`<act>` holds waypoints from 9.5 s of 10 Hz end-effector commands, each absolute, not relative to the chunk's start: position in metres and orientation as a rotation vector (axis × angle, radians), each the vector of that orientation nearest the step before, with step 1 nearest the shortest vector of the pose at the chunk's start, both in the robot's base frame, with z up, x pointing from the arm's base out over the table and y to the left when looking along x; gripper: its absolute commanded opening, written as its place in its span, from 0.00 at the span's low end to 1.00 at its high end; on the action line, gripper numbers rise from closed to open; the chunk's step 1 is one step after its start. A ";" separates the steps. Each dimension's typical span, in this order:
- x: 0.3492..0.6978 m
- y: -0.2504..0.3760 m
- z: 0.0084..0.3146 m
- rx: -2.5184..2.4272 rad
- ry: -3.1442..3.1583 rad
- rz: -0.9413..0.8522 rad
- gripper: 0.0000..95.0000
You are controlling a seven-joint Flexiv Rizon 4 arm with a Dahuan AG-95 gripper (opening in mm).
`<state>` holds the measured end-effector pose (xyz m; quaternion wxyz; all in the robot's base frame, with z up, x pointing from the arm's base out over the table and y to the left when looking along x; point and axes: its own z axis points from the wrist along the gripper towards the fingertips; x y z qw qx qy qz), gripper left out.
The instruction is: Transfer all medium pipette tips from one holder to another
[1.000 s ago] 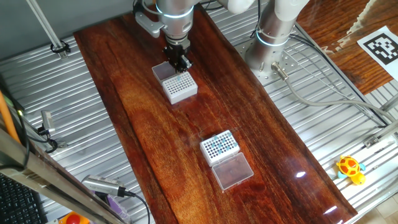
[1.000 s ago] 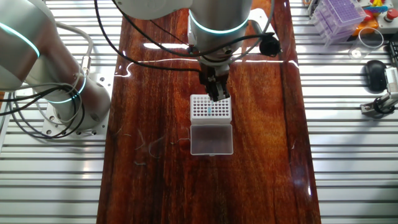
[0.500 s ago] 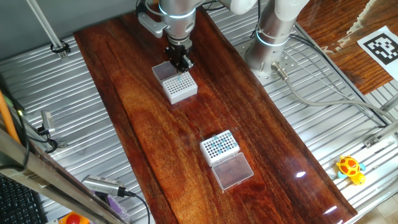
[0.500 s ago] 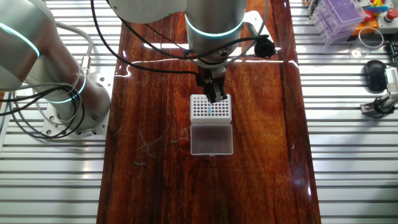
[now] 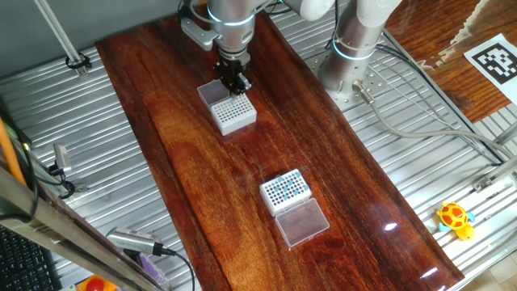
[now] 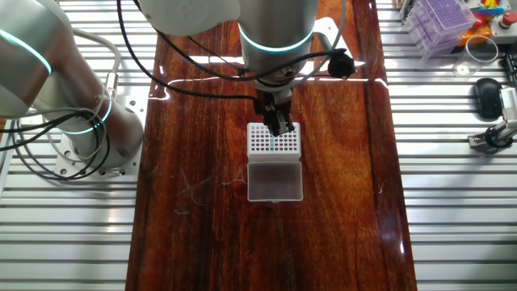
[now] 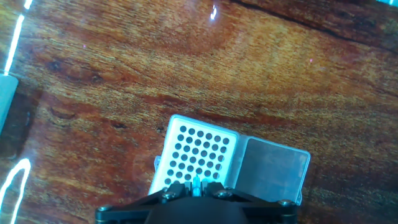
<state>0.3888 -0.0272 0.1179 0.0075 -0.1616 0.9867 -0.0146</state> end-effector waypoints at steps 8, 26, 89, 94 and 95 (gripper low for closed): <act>0.391 -0.029 0.108 -0.530 3.076 -0.045 0.40; 0.396 0.081 0.114 -0.586 3.119 0.028 0.00; 0.407 0.269 0.086 -0.427 3.149 0.064 0.00; 0.405 0.266 0.100 -0.445 3.151 0.063 0.00; 0.405 0.266 0.102 -0.448 3.151 0.064 0.00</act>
